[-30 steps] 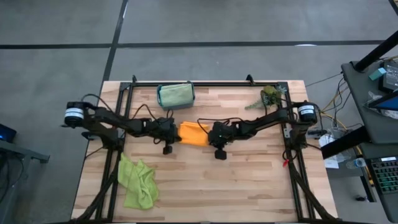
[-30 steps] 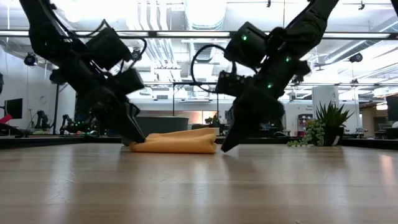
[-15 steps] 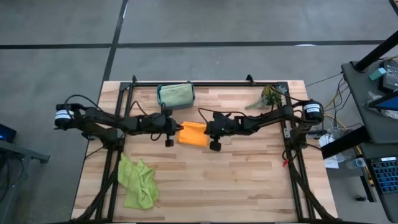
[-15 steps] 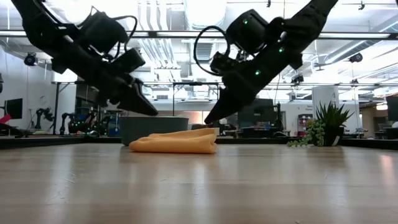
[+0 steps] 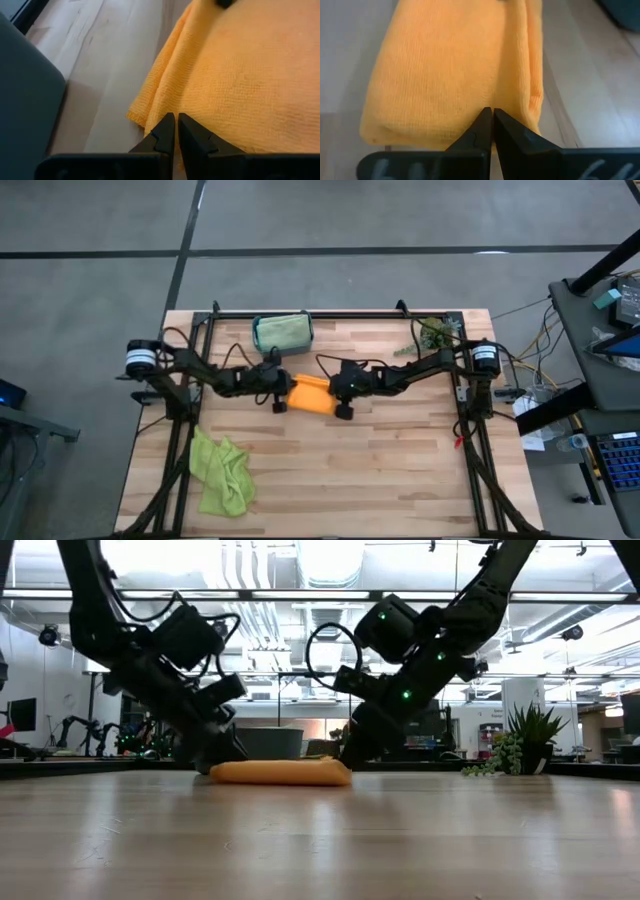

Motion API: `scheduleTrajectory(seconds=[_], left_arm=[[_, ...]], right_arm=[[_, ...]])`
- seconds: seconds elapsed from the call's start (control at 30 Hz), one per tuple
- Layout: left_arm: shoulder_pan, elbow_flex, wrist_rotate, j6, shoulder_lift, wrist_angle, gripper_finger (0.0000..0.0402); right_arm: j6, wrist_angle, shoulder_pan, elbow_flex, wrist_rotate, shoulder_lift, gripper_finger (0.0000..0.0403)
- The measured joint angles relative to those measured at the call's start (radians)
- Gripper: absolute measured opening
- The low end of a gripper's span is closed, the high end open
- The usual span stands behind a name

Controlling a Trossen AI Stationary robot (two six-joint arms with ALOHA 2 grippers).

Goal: Fold microfiber towels
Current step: Fold the orange microfiber towel, then put the orange microfiber towel into the green bin

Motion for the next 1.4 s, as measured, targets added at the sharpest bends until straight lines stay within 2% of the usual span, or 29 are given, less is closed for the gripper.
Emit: scheduleTrajectory(seconds=[0.23, 0.53, 0.77, 0.87, 1.0, 1.13, 1.27, 1.4], left_arm=[[0.017, 0.009, -0.010, -0.002, -0.006, -0.013, 0.0010], [0.018, -0.001, -0.016, 0.009, -0.205, -0.119, 0.0010], [0.016, -0.002, -0.013, -0.019, -0.357, -0.255, 0.0010], [0.016, -0.002, -0.011, -0.110, -0.396, -0.298, 0.0010], [0.016, -0.002, 0.002, -0.344, -0.430, -0.338, 0.0012], [0.016, -0.003, 0.111, -0.542, -0.435, -0.370, 0.0033], [0.015, -0.008, 0.251, -0.699, -0.406, -0.372, 0.0081], [0.019, -0.012, 0.250, -0.829, -0.368, -0.371, 0.0149]], right_arm=[[-0.001, -0.049, -0.007, -0.001, 0.000, -0.007, 0.0012], [0.019, -0.151, -0.007, 0.001, 0.000, -0.087, 0.0012], [0.113, -0.243, -0.007, 0.001, -0.009, -0.162, 0.0013], [0.228, -0.273, -0.007, 0.001, -0.061, -0.193, 0.0013], [0.447, -0.278, -0.007, 0.001, -0.134, -0.220, 0.0013], [0.656, -0.278, -0.001, 0.001, -0.259, -0.220, 0.0026], [0.742, -0.276, 0.046, -0.001, -0.290, -0.197, 0.0072], [0.829, -0.276, 0.076, -0.004, -0.248, -0.179, 0.0139]])
